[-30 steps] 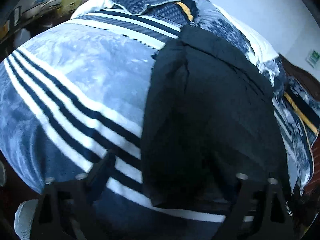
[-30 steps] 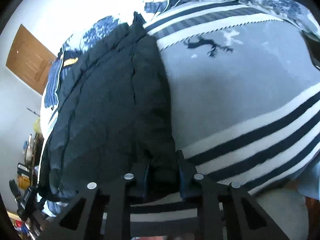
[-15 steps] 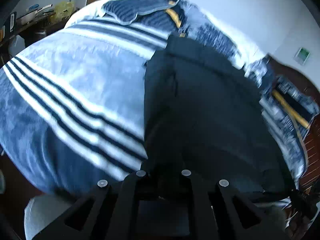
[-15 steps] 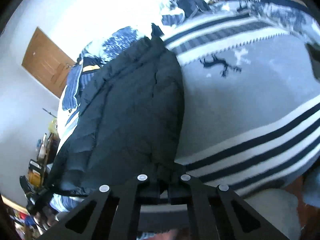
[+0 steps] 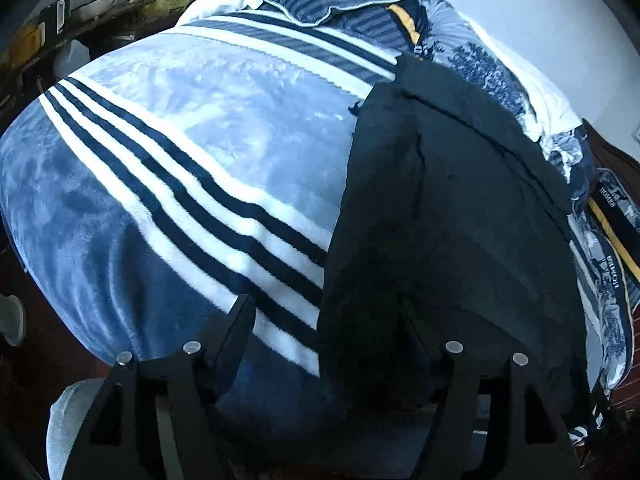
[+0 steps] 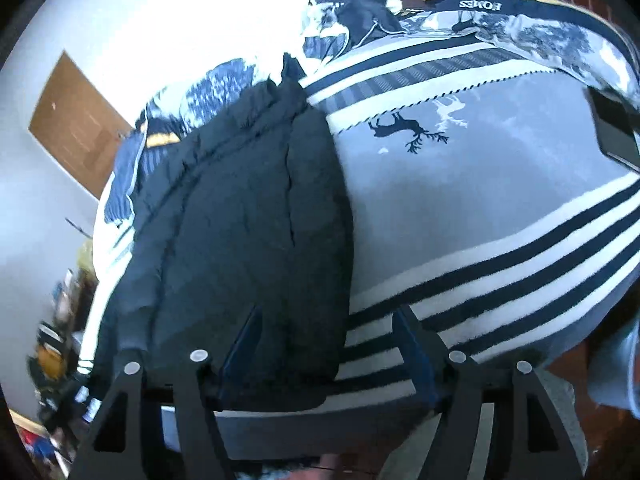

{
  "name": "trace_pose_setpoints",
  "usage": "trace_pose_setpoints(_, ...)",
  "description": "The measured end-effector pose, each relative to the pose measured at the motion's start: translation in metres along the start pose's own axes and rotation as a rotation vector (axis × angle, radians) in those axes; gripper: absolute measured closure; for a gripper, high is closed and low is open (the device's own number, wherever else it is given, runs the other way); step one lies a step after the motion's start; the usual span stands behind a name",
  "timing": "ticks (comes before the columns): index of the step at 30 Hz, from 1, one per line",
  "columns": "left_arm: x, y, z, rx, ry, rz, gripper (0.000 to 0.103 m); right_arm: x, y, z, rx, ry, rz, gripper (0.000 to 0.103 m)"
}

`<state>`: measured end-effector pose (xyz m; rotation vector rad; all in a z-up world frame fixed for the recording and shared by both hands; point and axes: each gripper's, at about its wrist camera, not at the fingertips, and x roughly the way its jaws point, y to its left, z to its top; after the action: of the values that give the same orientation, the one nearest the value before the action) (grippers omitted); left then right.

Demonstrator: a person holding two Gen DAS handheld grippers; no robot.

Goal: Fold large clothes

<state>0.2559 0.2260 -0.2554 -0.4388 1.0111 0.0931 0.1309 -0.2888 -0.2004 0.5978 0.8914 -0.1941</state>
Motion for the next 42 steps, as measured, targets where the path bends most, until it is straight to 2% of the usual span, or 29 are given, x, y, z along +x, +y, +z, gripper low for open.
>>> trace_pose_setpoints(2, 0.007, -0.004, 0.003, 0.018, 0.004, 0.019, 0.034, 0.007, 0.005, 0.000, -0.013, 0.030, -0.017, 0.034)
trace_pose_setpoints(3, 0.010, -0.006, 0.002, 0.021, 0.008, 0.019, 0.045, 0.014, 0.008, 0.000, -0.031, 0.057, -0.035, 0.044)
trace_pose_setpoints(4, 0.015, -0.007, 0.003, 0.018, 0.020, 0.016, 0.059, 0.020, 0.010, 0.001, -0.037, 0.082, -0.062, 0.068)
trace_pose_setpoints(5, 0.020, -0.009, 0.004, 0.006, 0.035, 0.002, 0.062, 0.023, 0.008, 0.001, -0.030, 0.091, -0.127, 0.087)
trace_pose_setpoints(7, 0.018, -0.006, 0.002, -0.021, 0.031, -0.021, 0.063, 0.019, -0.001, 0.001, 0.018, 0.072, -0.181, 0.087)
trace_pose_setpoints(9, 0.012, -0.004, -0.004, -0.025, 0.015, -0.035, 0.063, 0.014, -0.006, 0.004, 0.044, 0.051, -0.182, 0.087)
trace_pose_setpoints(12, 0.008, -0.007, -0.004, -0.004, 0.010, -0.031, 0.063, 0.006, -0.003, 0.003, 0.044, 0.006, -0.064, 0.085)
trace_pose_setpoints(13, 0.010, -0.007, -0.004, -0.003, 0.014, -0.037, 0.063, 0.004, 0.000, 0.004, 0.033, -0.002, -0.055, 0.082)
trace_pose_setpoints(15, 0.011, -0.008, -0.004, -0.004, 0.019, -0.037, 0.063, 0.002, 0.004, 0.003, 0.017, -0.019, -0.047, 0.063)
trace_pose_setpoints(16, 0.011, -0.009, -0.005, -0.003, 0.022, -0.035, 0.062, 0.002, 0.006, 0.003, 0.010, -0.023, -0.025, 0.040)
trace_pose_setpoints(17, 0.014, -0.009, -0.003, -0.002, 0.024, -0.034, 0.063, 0.004, 0.009, 0.005, 0.001, -0.026, -0.028, 0.029)
trace_pose_setpoints(20, 0.017, -0.013, -0.004, 0.017, 0.023, -0.016, 0.062, 0.025, 0.015, 0.007, -0.016, 0.047, -0.066, 0.029)
trace_pose_setpoints(21, 0.017, -0.015, -0.005, 0.024, 0.023, -0.010, 0.062, 0.032, 0.013, 0.007, -0.012, 0.074, -0.074, 0.030)
trace_pose_setpoints(23, 0.020, -0.015, -0.005, 0.028, 0.032, -0.005, 0.062, 0.043, 0.006, 0.009, 0.013, 0.114, -0.064, 0.045)
trace_pose_setpoints(24, 0.021, -0.014, -0.005, 0.027, 0.040, -0.003, 0.062, 0.047, 0.004, 0.010, 0.022, 0.132, -0.055, 0.060)
trace_pose_setpoints(28, 0.025, -0.011, -0.006, 0.016, 0.058, -0.013, 0.062, 0.055, 0.004, 0.007, 0.014, 0.182, -0.056, 0.088)
trace_pose_setpoints(30, 0.026, -0.013, -0.007, 0.036, 0.060, -0.006, 0.062, 0.055, 0.006, 0.007, -0.002, 0.179, -0.085, 0.092)
trace_pose_setpoints(31, 0.027, -0.015, -0.007, 0.050, 0.062, 0.002, 0.066, 0.057, 0.007, 0.006, -0.010, 0.187, -0.096, 0.094)
trace_pose_setpoints(32, 0.027, -0.017, -0.008, 0.063, 0.066, -0.001, 0.072, 0.059, 0.009, 0.006, -0.023, 0.195, -0.109, 0.094)
trace_pose_setpoints(33, 0.027, -0.018, -0.009, 0.071, 0.079, -0.021, 0.087, 0.059, 0.011, 0.005, -0.036, 0.198, -0.121, 0.096)
trace_pose_setpoints(34, 0.024, -0.018, -0.009, 0.069, 0.089, -0.043, 0.093, 0.059, 0.012, 0.005, -0.042, 0.196, -0.122, 0.096)
trace_pose_setpoints(39, -0.015, -0.007, -0.008, 0.034, 0.047, -0.129, 0.097, 0.029, 0.007, 0.012, -0.007, 0.148, -0.052, 0.098)
trace_pose_setpoints(42, -0.044, -0.005, -0.017, 0.077, 0.024, -0.135, 0.097, 0.003, 0.006, 0.013, -0.035, 0.124, -0.021, 0.098)
